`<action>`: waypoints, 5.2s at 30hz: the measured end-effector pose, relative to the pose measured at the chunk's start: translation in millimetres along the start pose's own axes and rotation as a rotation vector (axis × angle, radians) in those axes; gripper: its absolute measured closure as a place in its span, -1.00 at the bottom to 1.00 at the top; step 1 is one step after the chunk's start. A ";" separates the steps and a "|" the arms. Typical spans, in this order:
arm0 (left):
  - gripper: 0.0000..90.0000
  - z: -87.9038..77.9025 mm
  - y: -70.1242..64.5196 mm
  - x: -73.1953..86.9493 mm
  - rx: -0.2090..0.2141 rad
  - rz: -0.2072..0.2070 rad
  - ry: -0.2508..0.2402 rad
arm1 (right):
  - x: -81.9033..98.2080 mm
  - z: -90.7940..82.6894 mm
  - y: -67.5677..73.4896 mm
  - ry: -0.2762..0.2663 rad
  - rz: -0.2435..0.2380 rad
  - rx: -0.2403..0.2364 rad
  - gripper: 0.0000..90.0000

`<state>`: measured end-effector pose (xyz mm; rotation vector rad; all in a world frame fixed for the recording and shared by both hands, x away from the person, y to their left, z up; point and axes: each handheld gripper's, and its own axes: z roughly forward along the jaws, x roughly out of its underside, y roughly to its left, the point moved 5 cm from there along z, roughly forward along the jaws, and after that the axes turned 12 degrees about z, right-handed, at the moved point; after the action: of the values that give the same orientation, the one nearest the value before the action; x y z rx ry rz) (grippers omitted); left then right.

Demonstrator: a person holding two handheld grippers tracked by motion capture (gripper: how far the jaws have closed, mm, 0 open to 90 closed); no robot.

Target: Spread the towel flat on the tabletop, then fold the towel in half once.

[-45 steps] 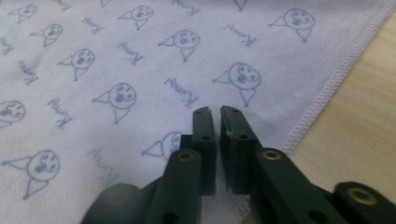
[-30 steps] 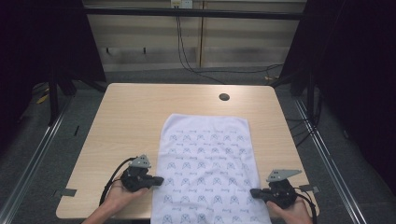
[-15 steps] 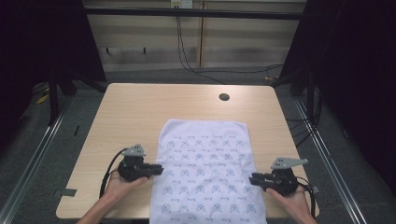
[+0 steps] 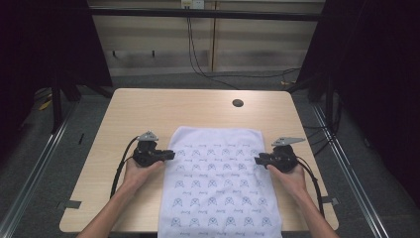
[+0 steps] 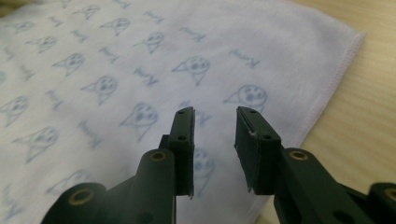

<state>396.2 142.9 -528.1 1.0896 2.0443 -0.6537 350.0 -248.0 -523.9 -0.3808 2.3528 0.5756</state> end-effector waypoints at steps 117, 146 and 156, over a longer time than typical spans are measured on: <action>0.96 -99.7 -60.5 -27.1 0.081 0.087 -0.205 | -23.5 -122.3 35.1 -0.207 0.012 -0.184 0.92; 0.96 -49.2 -104.4 52.4 0.152 0.105 0.163 | 102.9 -76.2 42.9 0.180 0.050 -0.092 0.92; 0.96 -23.4 -64.7 29.4 0.056 0.107 0.149 | 85.9 -62.8 32.6 0.148 0.039 -0.026 0.92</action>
<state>321.5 140.5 -530.4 1.3047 2.0867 -0.5942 239.6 -261.0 -529.7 -0.4022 2.5015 0.6158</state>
